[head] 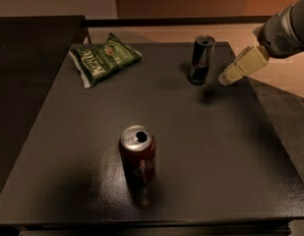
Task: Move redbull can near coke can
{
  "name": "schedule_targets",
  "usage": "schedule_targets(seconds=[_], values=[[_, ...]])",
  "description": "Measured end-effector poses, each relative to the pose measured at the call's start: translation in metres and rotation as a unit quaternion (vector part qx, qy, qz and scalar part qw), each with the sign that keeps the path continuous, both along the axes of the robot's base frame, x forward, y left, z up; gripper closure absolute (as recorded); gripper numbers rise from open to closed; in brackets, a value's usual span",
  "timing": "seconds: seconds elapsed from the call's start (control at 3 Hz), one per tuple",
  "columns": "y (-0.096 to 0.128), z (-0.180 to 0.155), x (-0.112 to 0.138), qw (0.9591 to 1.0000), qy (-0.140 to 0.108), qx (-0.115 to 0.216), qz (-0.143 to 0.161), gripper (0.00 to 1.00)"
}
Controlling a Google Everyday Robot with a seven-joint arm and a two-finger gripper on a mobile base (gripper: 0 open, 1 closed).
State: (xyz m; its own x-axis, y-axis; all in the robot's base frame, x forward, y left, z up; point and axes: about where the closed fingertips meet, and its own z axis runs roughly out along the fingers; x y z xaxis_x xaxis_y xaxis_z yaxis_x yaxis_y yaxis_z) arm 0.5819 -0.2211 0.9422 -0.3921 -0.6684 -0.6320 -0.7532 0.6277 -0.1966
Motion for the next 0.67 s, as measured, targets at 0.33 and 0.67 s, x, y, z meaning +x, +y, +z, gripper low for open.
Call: schedule_targets(seconds=[0.33,0.67], values=[[0.008,-0.004,0.025,0.9990,-0.022,0.028,-0.026,0.00],[0.023,-0.010,0.043,0.9980,-0.033,0.044,-0.030,0.00]])
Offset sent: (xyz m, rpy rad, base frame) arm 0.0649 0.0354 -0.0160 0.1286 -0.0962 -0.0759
